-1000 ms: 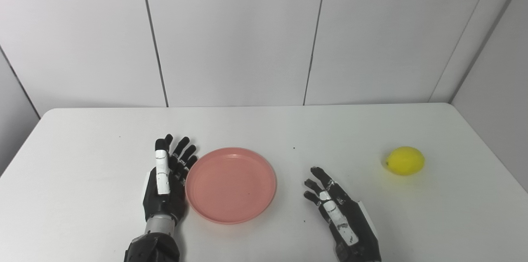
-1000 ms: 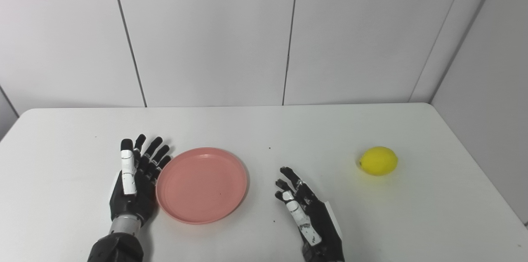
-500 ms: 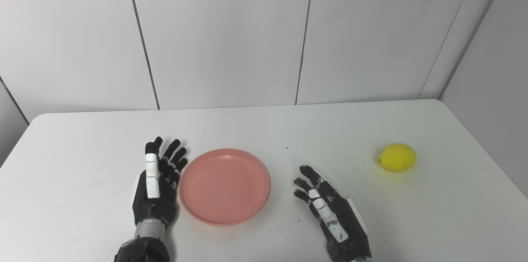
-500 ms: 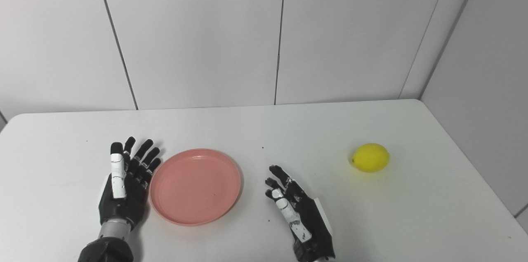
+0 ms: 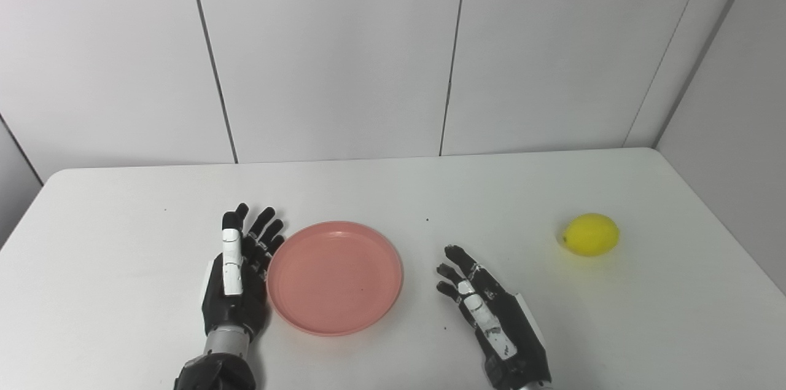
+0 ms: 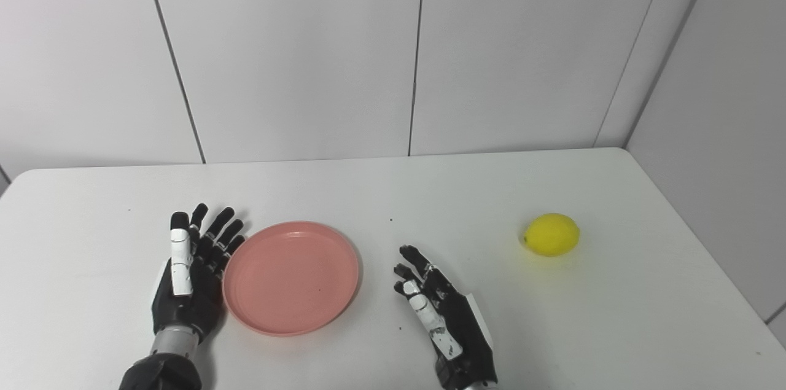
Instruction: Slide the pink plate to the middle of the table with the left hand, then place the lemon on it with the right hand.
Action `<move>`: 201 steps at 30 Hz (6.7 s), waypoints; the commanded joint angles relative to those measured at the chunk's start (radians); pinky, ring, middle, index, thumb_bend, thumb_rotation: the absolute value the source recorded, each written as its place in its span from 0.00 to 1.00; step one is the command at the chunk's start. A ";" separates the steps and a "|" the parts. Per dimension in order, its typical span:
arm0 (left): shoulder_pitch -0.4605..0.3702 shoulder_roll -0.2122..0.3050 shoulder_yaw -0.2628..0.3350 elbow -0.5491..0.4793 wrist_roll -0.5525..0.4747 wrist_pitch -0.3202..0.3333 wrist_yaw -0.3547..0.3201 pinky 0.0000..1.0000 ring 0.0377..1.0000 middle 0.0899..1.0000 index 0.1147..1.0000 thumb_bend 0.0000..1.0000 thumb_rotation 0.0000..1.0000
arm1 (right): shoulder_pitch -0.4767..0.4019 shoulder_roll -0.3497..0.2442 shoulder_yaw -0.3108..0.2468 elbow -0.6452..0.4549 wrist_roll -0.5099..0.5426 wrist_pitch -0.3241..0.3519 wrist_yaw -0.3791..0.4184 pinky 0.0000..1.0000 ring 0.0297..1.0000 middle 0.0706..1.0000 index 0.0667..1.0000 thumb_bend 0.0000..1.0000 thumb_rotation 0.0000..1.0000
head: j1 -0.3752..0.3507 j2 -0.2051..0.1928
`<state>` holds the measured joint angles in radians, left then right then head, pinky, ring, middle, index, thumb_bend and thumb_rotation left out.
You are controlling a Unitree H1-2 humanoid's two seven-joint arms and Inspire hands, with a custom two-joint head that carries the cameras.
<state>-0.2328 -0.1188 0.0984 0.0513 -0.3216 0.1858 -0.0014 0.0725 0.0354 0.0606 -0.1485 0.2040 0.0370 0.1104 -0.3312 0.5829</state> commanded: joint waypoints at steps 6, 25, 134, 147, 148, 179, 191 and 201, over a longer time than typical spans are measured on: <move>-0.018 0.006 -0.001 0.011 0.006 0.000 -0.006 0.94 0.90 0.90 0.99 0.83 0.85 | 0.001 0.020 -0.042 -0.002 -0.048 -0.069 -0.051 0.84 0.85 0.86 0.83 0.77 0.63 | -0.026 -0.005; -0.029 0.015 0.015 0.066 -0.004 -0.030 -0.038 0.95 0.90 0.89 0.99 0.85 0.83 | -0.039 -0.011 -0.048 -0.043 -0.298 -0.175 -0.161 0.71 0.76 0.78 0.76 0.70 0.60 | -0.072 -0.029; -0.018 0.000 0.009 0.094 -0.018 -0.033 -0.060 0.96 0.90 0.89 1.00 0.80 0.87 | -0.372 -0.629 -0.008 0.420 -1.008 -0.183 -0.416 0.70 0.70 0.69 0.65 0.77 0.67 | -0.047 -0.068; -0.016 -0.008 0.013 0.099 -0.024 -0.036 -0.058 0.95 0.90 0.88 1.00 0.80 0.84 | -0.398 -0.649 0.024 0.466 -0.999 -0.193 -0.435 0.69 0.69 0.69 0.64 0.78 0.68 | -0.040 -0.073; -0.015 -0.010 0.012 0.096 -0.022 -0.034 -0.056 0.95 0.91 0.89 1.00 0.80 0.85 | -0.397 -0.649 0.024 0.470 -0.995 -0.195 -0.435 0.68 0.69 0.68 0.64 0.78 0.67 | -0.039 -0.073; -0.007 -0.007 0.005 0.065 -0.017 -0.008 -0.044 0.94 0.91 0.89 1.00 0.77 0.85 | -0.402 -0.602 0.075 0.654 -0.916 -0.225 -0.517 0.19 0.22 0.26 0.35 0.61 0.60 | -0.035 -0.058; -0.002 -0.013 0.004 0.069 -0.018 -0.012 -0.043 0.94 0.90 0.88 1.00 0.79 0.84 | -0.386 -0.602 0.076 0.627 -0.879 -0.236 -0.500 0.22 0.25 0.29 0.40 0.64 0.52 | -0.029 -0.056; 0.001 -0.017 -0.001 0.065 -0.016 -0.012 -0.037 0.93 0.89 0.88 1.00 0.80 0.84 | -0.396 -0.614 0.084 0.589 -0.878 -0.291 -0.502 0.14 0.16 0.20 0.28 0.65 0.58 | -0.023 -0.055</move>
<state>-0.2432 -0.1262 0.1011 0.1030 -0.3427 0.1483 -0.0502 -0.2998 -0.5586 0.1418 0.4665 -0.6774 -0.2040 -0.3827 -0.3544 0.5277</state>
